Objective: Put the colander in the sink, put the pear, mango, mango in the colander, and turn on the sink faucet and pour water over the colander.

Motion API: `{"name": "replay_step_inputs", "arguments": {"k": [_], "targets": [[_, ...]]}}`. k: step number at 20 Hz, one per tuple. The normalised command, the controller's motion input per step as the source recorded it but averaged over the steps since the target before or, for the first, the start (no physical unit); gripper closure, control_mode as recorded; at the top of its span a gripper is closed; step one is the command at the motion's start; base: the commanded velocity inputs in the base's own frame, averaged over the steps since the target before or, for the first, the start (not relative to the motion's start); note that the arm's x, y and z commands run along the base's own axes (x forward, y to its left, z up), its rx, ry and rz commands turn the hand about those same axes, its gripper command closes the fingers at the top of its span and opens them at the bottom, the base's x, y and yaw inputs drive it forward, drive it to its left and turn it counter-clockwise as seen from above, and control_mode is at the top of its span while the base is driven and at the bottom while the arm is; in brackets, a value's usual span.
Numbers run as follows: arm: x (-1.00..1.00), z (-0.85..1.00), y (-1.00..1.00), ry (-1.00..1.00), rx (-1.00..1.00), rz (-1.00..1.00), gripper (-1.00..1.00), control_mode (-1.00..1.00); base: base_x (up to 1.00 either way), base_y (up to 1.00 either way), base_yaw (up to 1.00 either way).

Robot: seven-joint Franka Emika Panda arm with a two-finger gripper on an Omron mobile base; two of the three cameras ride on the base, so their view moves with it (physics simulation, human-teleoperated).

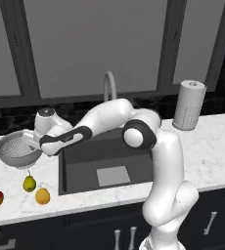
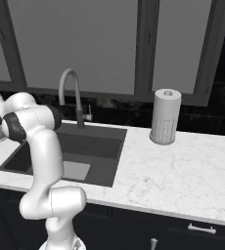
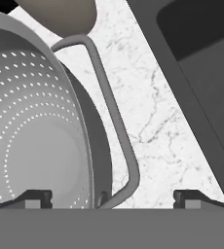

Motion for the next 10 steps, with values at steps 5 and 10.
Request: {"name": "replay_step_inputs", "arguments": {"k": [5, 10], "targets": [[0.18, -0.22, 0.11, 0.0, 0.05, 0.0, 1.0, -1.0, 0.0, 0.0, 0.0], [0.0, -0.25, 0.03, 0.06, 0.0, 0.0, 1.0, -1.0, 0.0, 0.0, 0.0]]}}
